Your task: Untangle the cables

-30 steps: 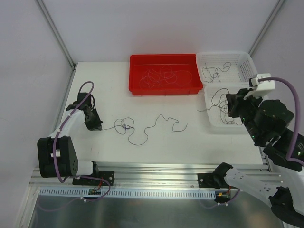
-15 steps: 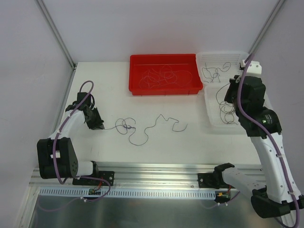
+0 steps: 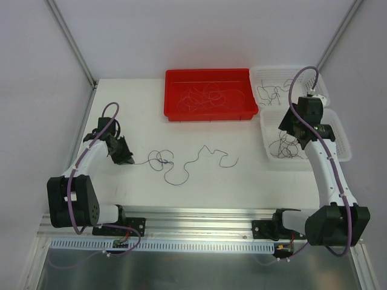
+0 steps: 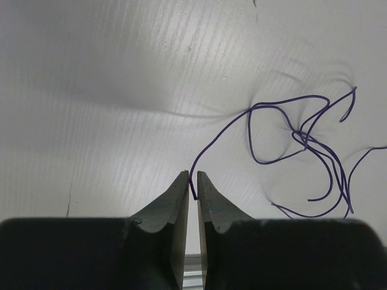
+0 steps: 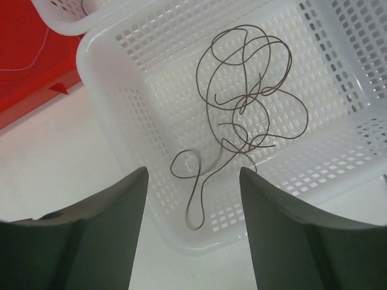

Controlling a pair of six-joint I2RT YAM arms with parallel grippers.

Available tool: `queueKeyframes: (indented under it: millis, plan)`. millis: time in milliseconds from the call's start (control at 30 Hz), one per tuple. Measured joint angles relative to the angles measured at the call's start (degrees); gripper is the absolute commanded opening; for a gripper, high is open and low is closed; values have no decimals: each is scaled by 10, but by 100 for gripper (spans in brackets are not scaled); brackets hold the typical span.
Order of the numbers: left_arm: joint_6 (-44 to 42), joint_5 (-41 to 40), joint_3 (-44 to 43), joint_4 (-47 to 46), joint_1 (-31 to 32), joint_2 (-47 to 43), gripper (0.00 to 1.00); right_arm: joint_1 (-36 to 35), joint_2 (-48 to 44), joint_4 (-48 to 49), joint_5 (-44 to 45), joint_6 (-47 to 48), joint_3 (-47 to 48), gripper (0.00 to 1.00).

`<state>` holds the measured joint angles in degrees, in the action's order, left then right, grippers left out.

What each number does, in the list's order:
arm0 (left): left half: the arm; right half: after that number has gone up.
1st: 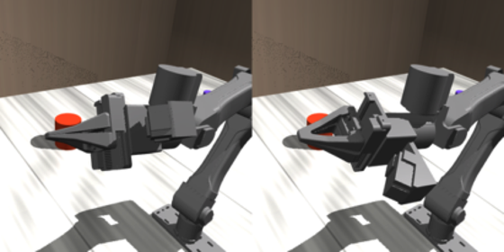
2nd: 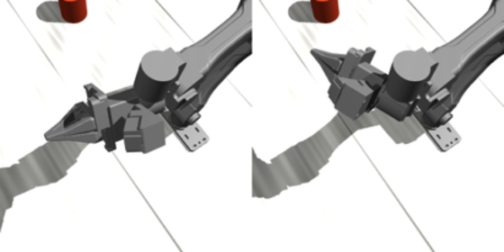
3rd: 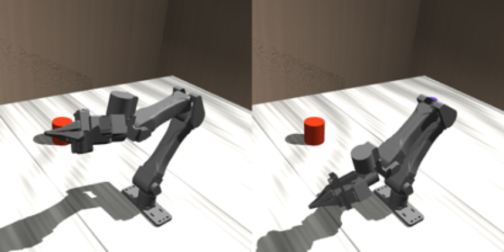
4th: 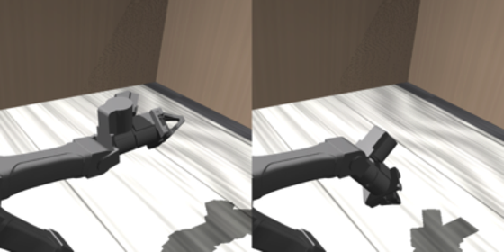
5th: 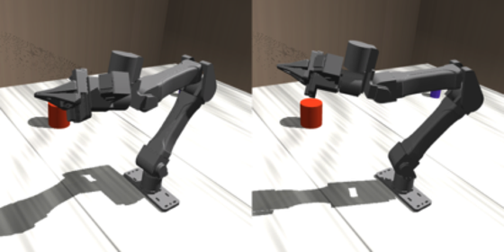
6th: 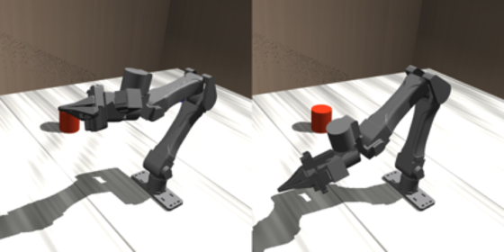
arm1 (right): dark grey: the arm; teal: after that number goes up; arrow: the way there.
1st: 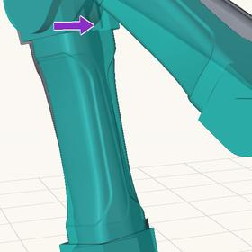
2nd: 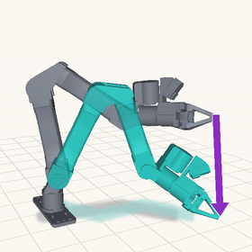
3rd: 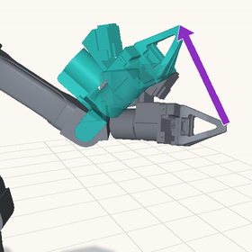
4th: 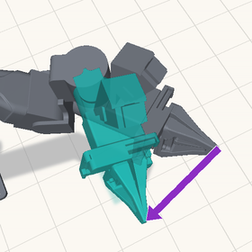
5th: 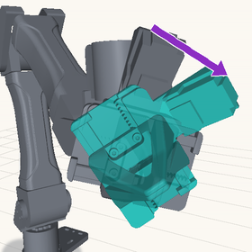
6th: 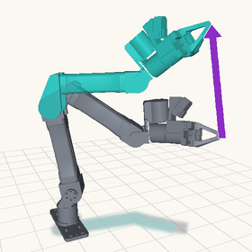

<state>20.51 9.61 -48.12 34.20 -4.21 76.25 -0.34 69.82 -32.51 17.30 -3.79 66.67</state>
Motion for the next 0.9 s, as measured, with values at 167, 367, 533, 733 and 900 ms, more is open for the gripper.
queueKeyframes:
  millis: [167, 367, 533, 733, 900]
  plan:
    - [0, 10, 0, -5, 0, 0, 10, -26, -46, -1, -46, -5, -12, 72]
    - [0, 24, 0, -7, 0, 0, 10, -186, -107, 42, -144, -21, -39, 71]
    - [0, 34, 0, -9, 0, 0, 10, -333, -24, 112, -227, -26, -52, 70]
    - [0, 35, 0, -10, 0, 0, 10, -443, 168, 136, -288, 16, 23, 68]
    - [0, 37, 0, -9, 0, 0, 9, -483, 276, 144, -306, 46, 94, 67]
